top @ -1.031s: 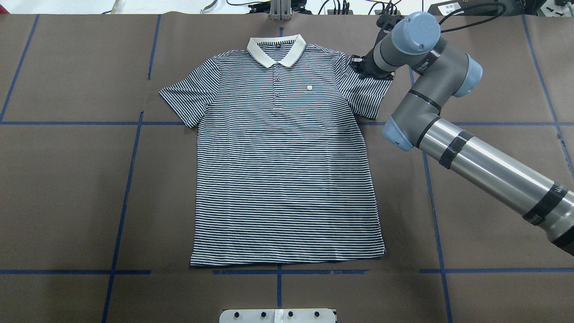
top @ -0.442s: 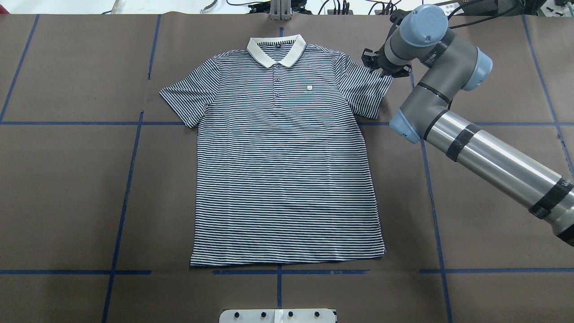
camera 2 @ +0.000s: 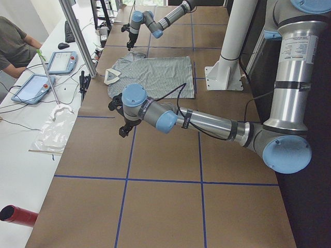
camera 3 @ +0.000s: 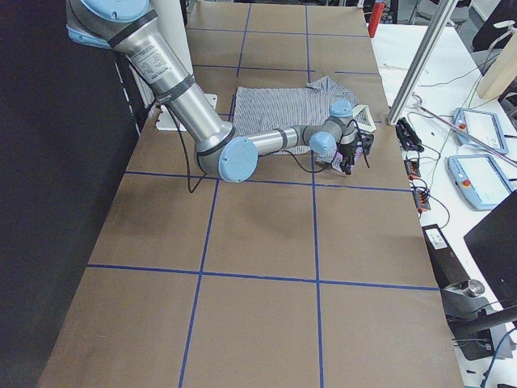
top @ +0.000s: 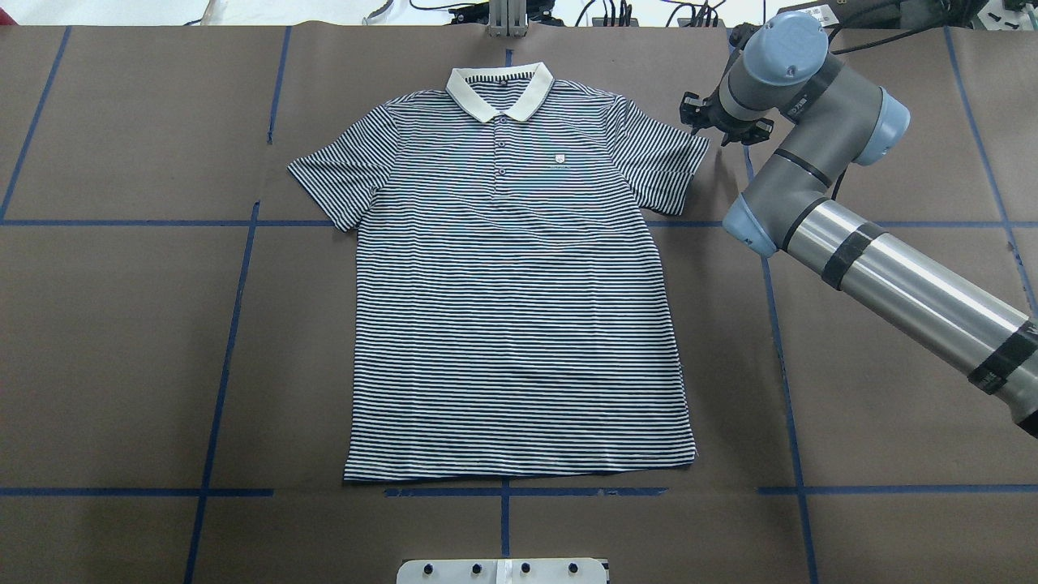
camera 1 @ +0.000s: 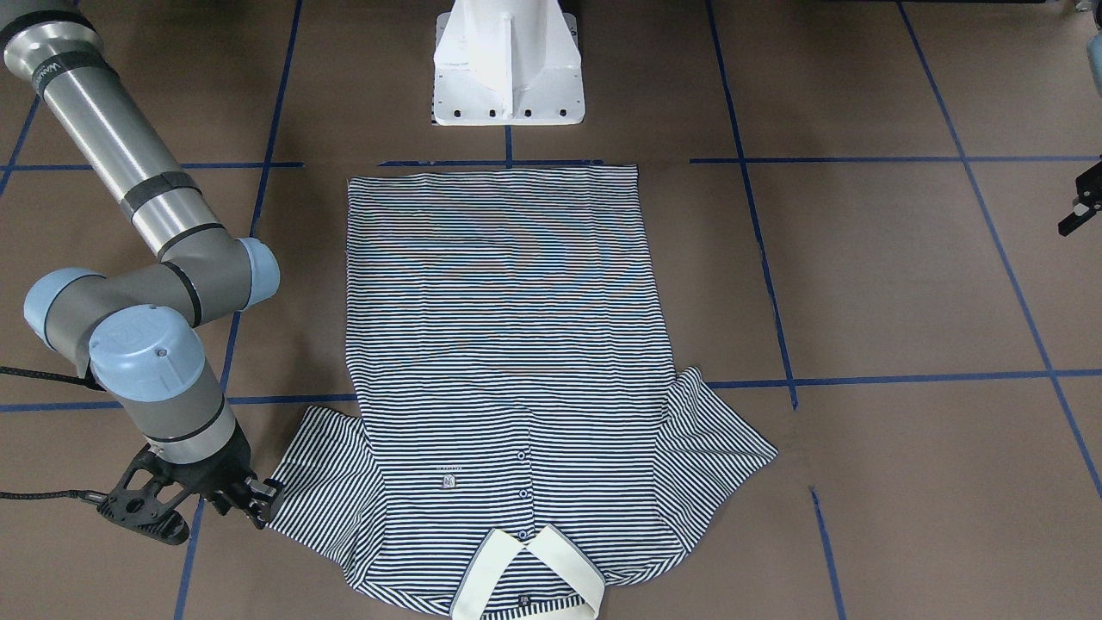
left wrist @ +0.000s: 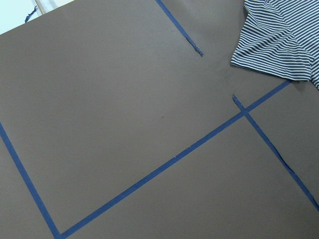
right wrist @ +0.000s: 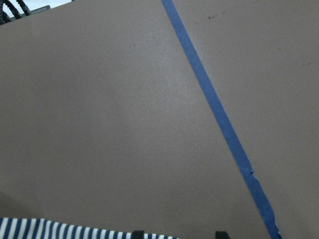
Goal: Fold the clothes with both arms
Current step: 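Move the right gripper over the shirt's shoulder and sleeve nearest it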
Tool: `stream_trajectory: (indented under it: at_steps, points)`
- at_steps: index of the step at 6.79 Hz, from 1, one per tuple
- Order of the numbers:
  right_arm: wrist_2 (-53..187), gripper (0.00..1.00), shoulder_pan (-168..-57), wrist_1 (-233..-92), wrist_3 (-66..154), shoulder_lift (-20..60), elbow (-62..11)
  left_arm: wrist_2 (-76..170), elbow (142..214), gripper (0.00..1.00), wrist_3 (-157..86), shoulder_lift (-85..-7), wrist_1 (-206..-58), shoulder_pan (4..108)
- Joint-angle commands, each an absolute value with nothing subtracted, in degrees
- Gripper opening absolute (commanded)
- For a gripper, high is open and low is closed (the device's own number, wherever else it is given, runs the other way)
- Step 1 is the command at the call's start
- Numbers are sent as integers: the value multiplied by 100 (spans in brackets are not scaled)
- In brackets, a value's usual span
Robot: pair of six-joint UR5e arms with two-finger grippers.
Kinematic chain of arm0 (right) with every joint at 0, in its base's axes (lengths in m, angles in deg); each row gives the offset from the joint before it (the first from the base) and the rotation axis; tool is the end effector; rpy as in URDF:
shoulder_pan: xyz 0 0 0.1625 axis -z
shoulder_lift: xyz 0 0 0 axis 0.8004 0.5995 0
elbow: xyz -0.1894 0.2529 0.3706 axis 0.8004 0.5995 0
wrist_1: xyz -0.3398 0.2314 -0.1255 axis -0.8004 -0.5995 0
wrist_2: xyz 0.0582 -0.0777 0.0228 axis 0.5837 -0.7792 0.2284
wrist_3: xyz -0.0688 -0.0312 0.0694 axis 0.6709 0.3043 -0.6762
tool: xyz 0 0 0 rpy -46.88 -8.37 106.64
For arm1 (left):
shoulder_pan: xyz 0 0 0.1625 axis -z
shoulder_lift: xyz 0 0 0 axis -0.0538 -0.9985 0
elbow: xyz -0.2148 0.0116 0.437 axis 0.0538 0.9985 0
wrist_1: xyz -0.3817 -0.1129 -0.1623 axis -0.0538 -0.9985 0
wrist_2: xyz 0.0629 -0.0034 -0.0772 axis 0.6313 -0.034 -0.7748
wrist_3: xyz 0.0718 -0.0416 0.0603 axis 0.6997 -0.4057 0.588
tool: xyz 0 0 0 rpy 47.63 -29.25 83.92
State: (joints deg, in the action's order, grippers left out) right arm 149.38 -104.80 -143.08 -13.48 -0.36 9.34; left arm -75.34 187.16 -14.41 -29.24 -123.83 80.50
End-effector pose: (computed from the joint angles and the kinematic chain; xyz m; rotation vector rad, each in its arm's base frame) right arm -0.4520 -0.7418 0.4767 0.1856 -0.7437 0.4955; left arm 0.0102 -0.5429 0.5575 0.5010 0.9225 0.4514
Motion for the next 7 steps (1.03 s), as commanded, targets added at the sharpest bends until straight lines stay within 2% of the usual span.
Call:
stream_trajectory:
  at_steps: [1, 4, 5, 6, 7]
  points:
    - [14929, 53, -10467, -14306, -1346, -16, 961, -7526, 18756, 100, -1441, -2920, -12383, 8050]
    - [14929, 46, -10406, -14306, -1346, -42, 987, -7534, 18861, 100, -1441, -2797, -12383, 8050]
    - [14929, 34, -10362, -14306, -1337, -33, 978, -7526, 18896, 100, -1441, -2771, -12383, 8050]
    - [14937, 0, -10361, -14306, -1328, -42, 978, -7526, 18914, 100, -1441, -2771, -12374, 8050]
    - [14946, 0, -10370, -14306, -1267, -51, 970, -7534, 18914, 100, -1441, -2762, -12374, 8050]
